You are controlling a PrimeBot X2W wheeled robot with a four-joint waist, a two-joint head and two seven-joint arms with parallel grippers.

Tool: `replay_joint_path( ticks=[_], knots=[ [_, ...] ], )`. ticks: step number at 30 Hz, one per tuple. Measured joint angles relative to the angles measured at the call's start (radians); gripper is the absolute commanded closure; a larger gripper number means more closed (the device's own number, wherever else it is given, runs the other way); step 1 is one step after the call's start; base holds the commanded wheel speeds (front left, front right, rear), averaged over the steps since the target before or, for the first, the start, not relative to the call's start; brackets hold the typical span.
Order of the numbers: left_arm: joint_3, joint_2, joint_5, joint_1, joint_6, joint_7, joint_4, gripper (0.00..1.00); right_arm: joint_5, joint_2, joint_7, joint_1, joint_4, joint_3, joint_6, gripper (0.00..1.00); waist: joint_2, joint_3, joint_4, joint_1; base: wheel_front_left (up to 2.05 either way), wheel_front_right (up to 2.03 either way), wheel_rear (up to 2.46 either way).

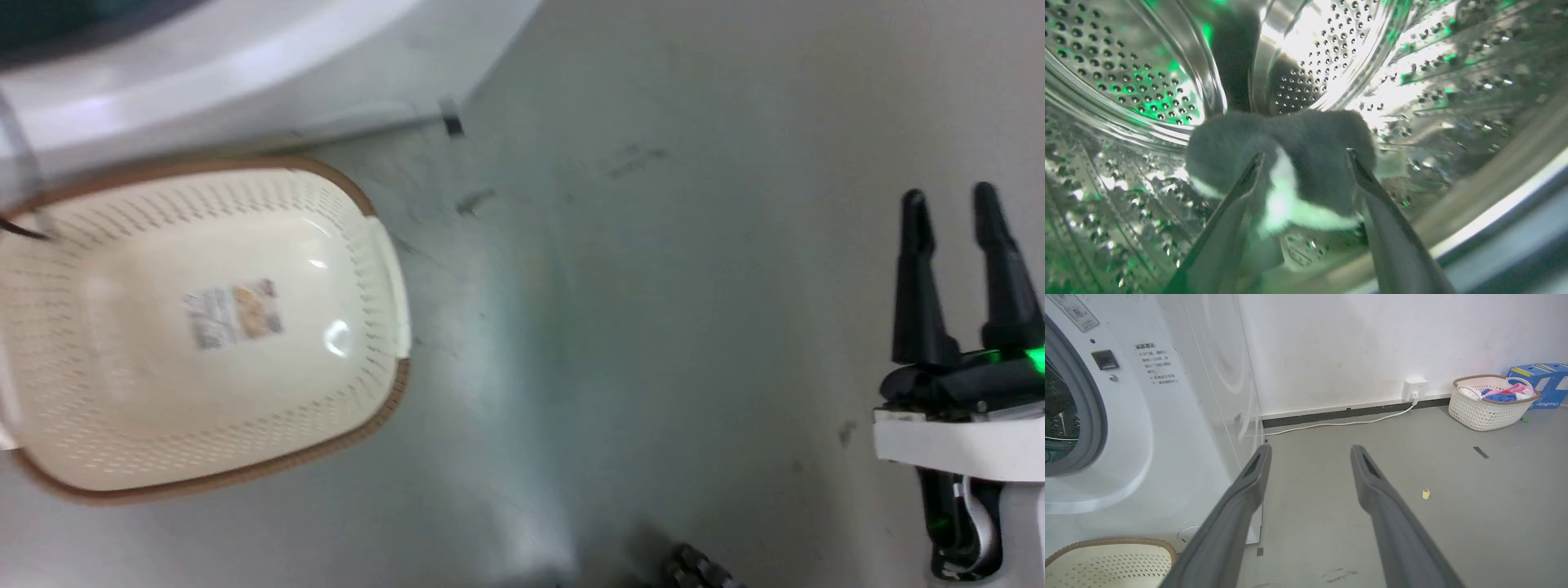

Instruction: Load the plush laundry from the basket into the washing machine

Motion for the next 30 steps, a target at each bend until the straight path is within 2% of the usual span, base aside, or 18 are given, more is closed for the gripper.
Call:
replay_joint_path(
  ticks=[1, 2, 13, 21, 30],
  knots=[
    [0.0, -0.013, -0.01, 0.036, 0.0, -0.011, 0.002, 0.0, -0.014, 0.0, 0.0, 0.0, 0.001, -0.01, 0.0, 0.0, 0.0, -0.019, 0.009, -0.0001, 0.0, 0.0, 0.0],
    [0.021, -0.049, -0.043, 0.146, 0.0, -0.026, -0.014, 0.0, -0.059, 0.0, 0.0, 0.0, 0.003, -0.035, 0.0, 0.0, 0.0, -0.084, 0.038, -0.0001, 0.0, 0.0, 0.0],
    [0.156, -0.172, -0.051, 0.68, 0.012, -0.029, -0.404, 0.0, -0.159, 0.0, 0.0, 0.051, 0.035, -0.108, 0.0, 0.0, 0.0, -0.344, 0.181, -0.0004, 0.0, 0.0, 0.0],
    [0.258, -0.298, -0.013, 1.04, 0.04, -0.029, -0.643, 0.0, -0.195, 0.0, 0.0, 0.138, 0.066, -0.075, 0.0, 0.0, 0.0, -0.516, 0.29, -0.0005, 0.0, 0.0, 0.0],
    [0.354, -0.418, 0.047, 1.315, 0.078, -0.029, -0.761, 0.0, -0.219, 0.0, 0.0, 0.244, 0.111, -0.033, 0.0, 0.0, 0.0, -0.662, 0.371, -0.0004, 0.0, 0.0, 0.0]
  ],
)
